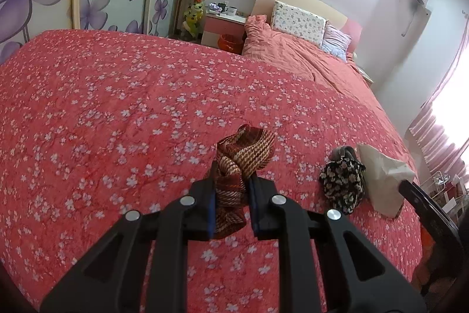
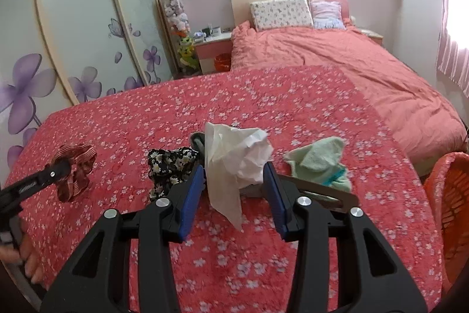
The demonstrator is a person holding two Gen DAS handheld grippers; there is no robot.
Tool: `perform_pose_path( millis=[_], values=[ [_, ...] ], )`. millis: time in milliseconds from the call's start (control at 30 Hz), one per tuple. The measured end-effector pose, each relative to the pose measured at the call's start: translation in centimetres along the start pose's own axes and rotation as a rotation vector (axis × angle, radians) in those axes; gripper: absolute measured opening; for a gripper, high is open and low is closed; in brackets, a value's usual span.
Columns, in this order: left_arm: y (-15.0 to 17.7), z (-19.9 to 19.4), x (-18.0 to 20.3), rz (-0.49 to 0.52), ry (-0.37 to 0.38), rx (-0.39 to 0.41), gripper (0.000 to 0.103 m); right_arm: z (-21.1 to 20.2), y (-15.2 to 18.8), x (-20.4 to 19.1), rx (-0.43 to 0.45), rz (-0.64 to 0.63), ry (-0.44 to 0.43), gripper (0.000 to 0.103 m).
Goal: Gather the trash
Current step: 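Grasp the brown plaid scrunchie with the left tool while the right tool grasps the white tissue, then carry the scrunchie and tissue over the orange basket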
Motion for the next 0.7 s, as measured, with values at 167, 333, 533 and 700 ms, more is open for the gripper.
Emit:
perform_pose_path(
  millis=[167, 333, 533, 700],
  values=[
    [0.6, -0.2, 0.1, 0.001, 0.008, -0.001, 0.018, 0.8, 0.4, -0.7, -0.018, -0.04, 0.015, 0.008],
    [1.1, -0.6, 0.6, 0.01, 0.013, 0.001, 0.018, 0.1, 0.2, -2.0, 0.008, -0.082, -0.006, 0.002],
    [1.0, -2.0, 1.5, 0.015, 0.024, 0.019, 0.018, -3.4, -1.4, -3.4, 0.093, -0.111, -0.066, 0.001],
    [0.7, -4.0, 2.8, 0.03, 0.043, 0.043, 0.018, -6.7, -2.7, -3.3, 0.165, -0.117, -0.085, 0.001]
  ],
)
Point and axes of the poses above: each gripper's, at about its wrist camera, not at the fingertips, and z roughly the way its jaws point, x to its right, y to its underside, the point moved 10 cm from there along z, roughly the way its jaws point, and after that the axes turned 4 degrees about -y, right-handed, at the moved point
